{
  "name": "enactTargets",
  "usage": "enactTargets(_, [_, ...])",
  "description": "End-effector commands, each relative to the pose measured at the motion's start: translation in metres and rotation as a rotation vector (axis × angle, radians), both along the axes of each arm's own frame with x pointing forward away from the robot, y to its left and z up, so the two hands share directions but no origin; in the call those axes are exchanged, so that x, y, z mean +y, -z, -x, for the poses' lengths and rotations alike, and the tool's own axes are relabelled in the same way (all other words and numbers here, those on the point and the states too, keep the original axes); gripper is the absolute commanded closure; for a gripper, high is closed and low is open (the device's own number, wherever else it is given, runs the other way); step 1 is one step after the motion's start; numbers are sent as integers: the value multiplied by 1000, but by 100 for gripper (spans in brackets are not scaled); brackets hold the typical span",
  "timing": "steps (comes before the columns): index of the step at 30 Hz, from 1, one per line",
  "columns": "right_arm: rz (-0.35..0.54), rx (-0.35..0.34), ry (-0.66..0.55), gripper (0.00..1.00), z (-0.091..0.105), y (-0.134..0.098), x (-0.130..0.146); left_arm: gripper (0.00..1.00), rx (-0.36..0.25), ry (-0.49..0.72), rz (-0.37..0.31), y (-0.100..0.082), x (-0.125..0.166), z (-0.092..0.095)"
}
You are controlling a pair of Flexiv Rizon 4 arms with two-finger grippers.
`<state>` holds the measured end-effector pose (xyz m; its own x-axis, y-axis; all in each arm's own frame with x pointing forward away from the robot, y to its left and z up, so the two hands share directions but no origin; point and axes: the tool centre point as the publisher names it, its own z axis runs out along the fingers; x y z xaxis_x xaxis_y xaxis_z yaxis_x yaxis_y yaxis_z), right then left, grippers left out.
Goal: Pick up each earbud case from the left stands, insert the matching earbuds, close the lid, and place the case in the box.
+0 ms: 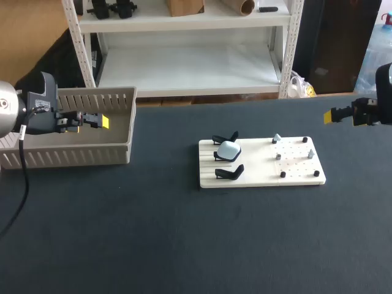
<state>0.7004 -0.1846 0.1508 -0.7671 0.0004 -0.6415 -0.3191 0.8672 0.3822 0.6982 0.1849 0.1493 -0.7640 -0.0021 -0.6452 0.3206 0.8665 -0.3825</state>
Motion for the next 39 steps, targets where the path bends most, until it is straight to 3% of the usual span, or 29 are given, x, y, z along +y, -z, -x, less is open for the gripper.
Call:
enactTargets(1, [-1,0,-2,0,0,0,0,0,5,1,-4,-1,0,-1])
enactTargets(21, [-1,0,-2,0,0,0,0,0,4,11,-6,-2,-2,-2])
enactTargets(27, [-1,0,-2,0,0,0,0,0,-56,103,16,-13,-14,-3])
enactTargets(31, [-1,0,-2,0,0,0,0,0,-111,203,12,-24,-28,-5])
enactTargets(39, [-1,0,-2,0,0,0,0,0,-196,458,-17,-31,-59,-16])
